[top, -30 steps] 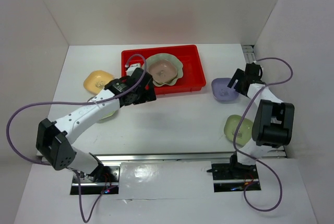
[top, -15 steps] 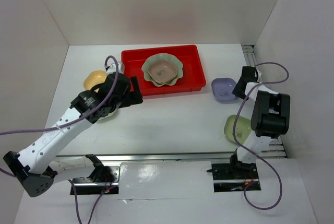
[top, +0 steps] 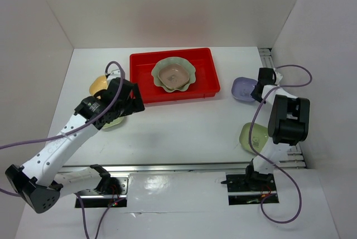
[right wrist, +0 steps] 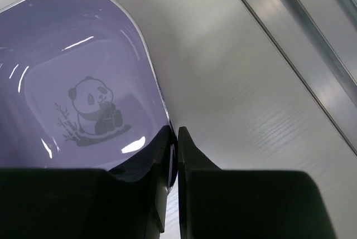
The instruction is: Place the plates into the plastic bin on the countertop
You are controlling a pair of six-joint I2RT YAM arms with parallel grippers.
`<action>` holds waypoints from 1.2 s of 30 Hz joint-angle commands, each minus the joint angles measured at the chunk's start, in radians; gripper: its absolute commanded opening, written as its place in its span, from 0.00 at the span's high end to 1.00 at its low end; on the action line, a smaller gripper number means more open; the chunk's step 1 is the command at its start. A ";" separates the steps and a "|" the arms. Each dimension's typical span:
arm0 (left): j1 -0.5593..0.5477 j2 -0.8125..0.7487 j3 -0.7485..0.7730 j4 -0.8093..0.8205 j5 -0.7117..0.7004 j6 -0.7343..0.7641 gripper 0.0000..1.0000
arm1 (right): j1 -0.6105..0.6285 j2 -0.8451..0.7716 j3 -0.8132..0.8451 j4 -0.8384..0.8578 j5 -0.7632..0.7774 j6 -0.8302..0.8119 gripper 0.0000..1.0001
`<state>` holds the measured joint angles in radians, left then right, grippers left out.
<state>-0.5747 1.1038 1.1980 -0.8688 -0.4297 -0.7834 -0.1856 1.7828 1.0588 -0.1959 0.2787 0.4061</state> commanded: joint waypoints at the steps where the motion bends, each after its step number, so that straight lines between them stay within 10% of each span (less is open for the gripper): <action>1: 0.022 -0.022 0.000 0.014 -0.003 0.029 0.00 | 0.037 -0.014 0.015 -0.063 0.060 0.017 1.00; 18: 0.072 -0.061 -0.104 0.045 0.017 0.041 0.00 | 0.350 -0.088 0.421 -0.283 0.637 0.086 1.00; 26: 0.091 -0.061 -0.104 0.036 0.008 0.032 0.00 | 0.469 -0.172 0.332 0.042 0.112 -0.039 1.00; 36: 0.236 -0.042 -0.124 0.024 0.089 0.064 0.00 | 0.624 0.151 0.592 0.063 -0.073 -0.081 1.00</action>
<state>-0.3817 1.0641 1.0821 -0.8455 -0.3759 -0.7555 0.4393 1.8435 1.5673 -0.1925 0.3176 0.3447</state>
